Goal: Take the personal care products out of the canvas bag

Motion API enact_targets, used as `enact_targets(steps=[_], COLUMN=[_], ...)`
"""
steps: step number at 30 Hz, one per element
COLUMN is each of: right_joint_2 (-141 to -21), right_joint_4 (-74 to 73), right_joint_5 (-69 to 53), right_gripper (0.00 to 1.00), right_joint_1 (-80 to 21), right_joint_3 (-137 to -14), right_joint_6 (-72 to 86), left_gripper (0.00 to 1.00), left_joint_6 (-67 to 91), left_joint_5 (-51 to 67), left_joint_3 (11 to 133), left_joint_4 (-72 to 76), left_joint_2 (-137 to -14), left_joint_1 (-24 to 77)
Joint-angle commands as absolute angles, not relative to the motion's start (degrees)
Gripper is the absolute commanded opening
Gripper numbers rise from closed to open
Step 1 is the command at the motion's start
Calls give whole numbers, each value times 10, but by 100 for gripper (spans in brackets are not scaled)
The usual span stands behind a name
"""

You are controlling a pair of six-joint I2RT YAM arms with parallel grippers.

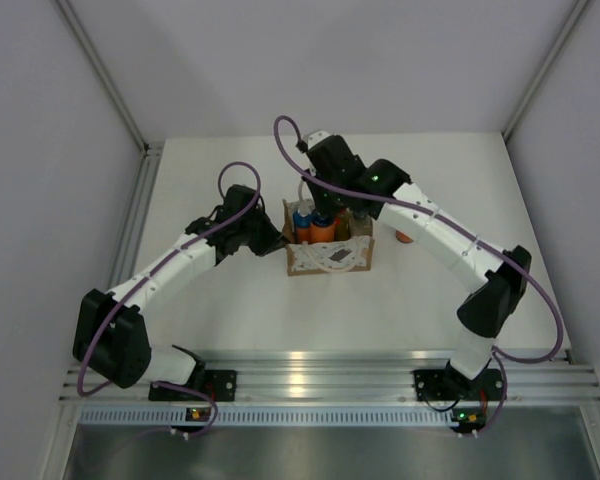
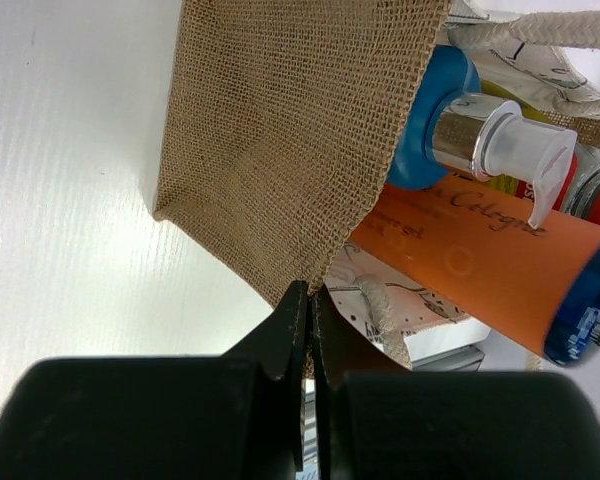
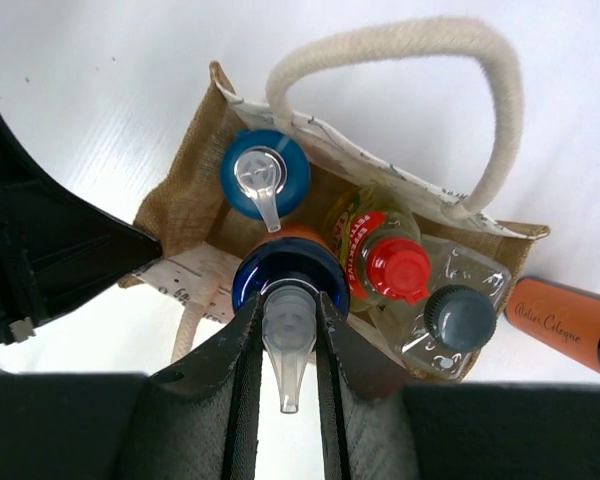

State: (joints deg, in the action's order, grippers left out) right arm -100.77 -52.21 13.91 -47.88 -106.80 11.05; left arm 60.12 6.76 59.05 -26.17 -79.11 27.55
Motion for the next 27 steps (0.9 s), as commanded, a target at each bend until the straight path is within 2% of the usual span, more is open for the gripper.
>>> enact_targets(steps=[1, 14, 27], right_joint_2=[-955, -936, -860], right_joint_4=[-521, -573, -595], right_joint_5=[164, 193, 228], right_gripper=[0, 0, 0], right_joint_1=[-494, -491, -452], right_joint_3=[-1136, -1242, -1233], right_joint_6=[100, 100, 115], left_gripper=[0, 0, 0], left_joint_6=[599, 602, 606], left_joint_5=[42, 42, 48], left_joint_3=[602, 599, 592], left_joint_4=[-258, -258, -258], left_joint_2=[-780, -778, -778], left_joint_1=[277, 277, 276])
